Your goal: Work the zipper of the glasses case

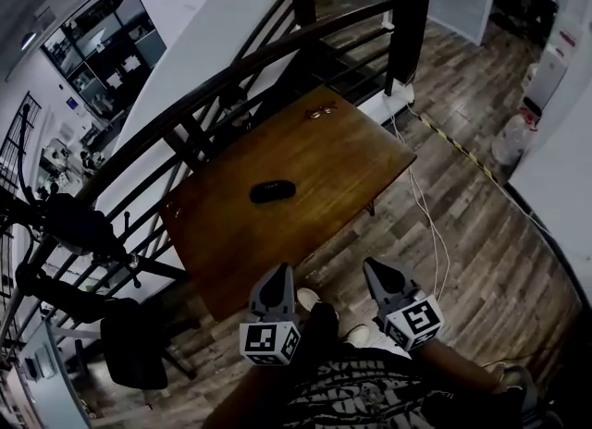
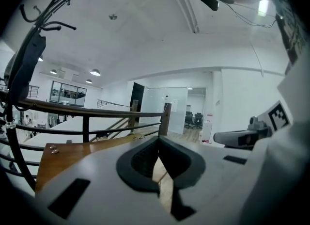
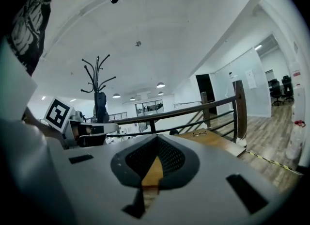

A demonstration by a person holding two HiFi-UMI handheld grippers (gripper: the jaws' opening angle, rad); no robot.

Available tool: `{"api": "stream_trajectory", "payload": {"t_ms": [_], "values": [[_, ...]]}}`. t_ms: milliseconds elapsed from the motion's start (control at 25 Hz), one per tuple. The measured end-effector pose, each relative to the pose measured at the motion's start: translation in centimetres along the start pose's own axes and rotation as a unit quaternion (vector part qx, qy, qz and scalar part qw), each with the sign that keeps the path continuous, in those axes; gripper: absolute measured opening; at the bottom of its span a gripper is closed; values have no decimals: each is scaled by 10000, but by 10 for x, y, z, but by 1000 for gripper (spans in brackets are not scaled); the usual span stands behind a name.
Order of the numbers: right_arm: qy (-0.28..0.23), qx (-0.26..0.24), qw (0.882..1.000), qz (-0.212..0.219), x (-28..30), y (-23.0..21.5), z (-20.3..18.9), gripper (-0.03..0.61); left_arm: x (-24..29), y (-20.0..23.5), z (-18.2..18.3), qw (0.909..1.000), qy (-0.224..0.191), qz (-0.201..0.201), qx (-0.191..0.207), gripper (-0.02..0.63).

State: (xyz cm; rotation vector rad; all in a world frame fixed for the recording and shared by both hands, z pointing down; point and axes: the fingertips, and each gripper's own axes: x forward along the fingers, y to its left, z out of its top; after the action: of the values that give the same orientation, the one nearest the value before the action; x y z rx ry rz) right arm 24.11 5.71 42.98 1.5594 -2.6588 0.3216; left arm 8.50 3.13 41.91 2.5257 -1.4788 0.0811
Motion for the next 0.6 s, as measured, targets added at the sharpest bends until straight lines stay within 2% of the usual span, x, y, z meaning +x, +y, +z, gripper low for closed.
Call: {"api": "stream_trajectory", "payload": {"t_ms": [240, 480, 600], "values": [[274, -133, 9994, -161, 46, -41, 0, -9, 63, 18, -11, 9996, 55, -144, -225, 8], [638, -424, 9971, -27, 125, -58, 24, -8, 130, 94, 4, 9976, 3, 88, -692, 8], [811, -551, 9952, 51, 169, -66, 15, -9, 162, 138, 5, 9968, -34, 243, -763, 8]]}}
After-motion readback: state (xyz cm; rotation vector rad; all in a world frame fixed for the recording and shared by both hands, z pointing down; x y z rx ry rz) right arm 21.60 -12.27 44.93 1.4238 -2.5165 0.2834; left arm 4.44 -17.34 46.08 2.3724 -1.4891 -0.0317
